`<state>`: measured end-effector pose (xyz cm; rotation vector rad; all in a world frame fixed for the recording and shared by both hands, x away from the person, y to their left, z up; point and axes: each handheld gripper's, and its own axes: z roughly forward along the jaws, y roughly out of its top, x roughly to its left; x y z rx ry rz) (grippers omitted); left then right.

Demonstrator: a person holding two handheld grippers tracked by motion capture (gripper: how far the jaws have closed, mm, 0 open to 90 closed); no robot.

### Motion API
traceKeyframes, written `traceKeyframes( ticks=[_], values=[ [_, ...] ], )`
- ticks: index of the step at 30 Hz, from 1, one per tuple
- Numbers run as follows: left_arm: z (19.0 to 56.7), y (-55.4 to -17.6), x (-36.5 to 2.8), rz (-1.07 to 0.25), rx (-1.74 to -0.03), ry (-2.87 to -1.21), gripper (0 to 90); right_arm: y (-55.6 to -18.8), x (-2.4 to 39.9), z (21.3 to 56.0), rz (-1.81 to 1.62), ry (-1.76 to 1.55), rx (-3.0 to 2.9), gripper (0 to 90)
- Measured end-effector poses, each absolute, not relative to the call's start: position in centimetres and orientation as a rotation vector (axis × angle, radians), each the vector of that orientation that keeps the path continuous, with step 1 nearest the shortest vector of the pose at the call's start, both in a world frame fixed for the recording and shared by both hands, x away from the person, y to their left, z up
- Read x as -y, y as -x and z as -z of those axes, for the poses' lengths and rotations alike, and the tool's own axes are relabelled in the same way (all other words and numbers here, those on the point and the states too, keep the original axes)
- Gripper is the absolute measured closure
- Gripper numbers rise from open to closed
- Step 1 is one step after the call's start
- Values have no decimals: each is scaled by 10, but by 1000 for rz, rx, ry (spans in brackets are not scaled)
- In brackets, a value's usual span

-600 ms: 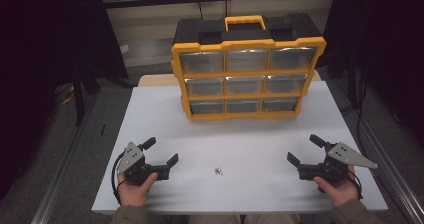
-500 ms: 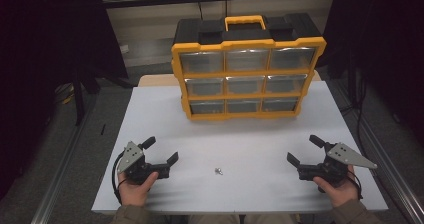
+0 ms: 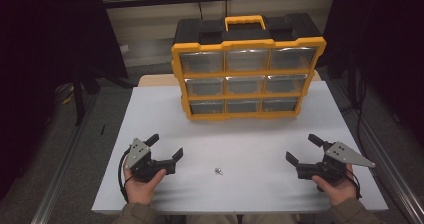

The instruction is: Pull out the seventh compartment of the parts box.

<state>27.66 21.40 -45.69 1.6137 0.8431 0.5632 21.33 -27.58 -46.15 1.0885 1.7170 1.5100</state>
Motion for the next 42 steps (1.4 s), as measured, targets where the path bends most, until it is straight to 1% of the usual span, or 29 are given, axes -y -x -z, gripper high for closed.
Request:
traceKeyframes(
  ticks=[9, 19, 21, 23, 28, 34, 35, 37, 42],
  values=[
    [455, -283, -200, -580, -848, -1617, 0, -213, 278, 462, -1507, -1107, -1716, 0],
    [451, -296, -176, -591, -856, -1595, 0, -213, 277, 465, -1471, -1087, -1767, 0],
    [450, -298, -170, -605, -876, -1594, 0, -213, 275, 465, -1471, -1096, -1766, 0],
    [451, -301, -163, -587, -898, -1562, 0, -213, 274, 465, -1472, -1080, -1781, 2],
    [452, -304, -157, -605, -897, -1596, 0, -216, 273, 466, -1466, -1084, -1777, 0],
    [453, -308, -147, -604, -920, -1584, 0, -216, 274, 465, -1461, -1085, -1770, 0],
    [453, -309, -144, -596, -928, -1560, 0, -217, 274, 465, -1459, -1085, -1770, 0],
    [452, -310, -142, -619, -932, -1570, 0, -217, 274, 465, -1454, -1091, -1774, 1],
    [453, -315, -132, -625, -941, -1571, 0, -217, 274, 465, -1450, -1092, -1771, 2]
  ],
)
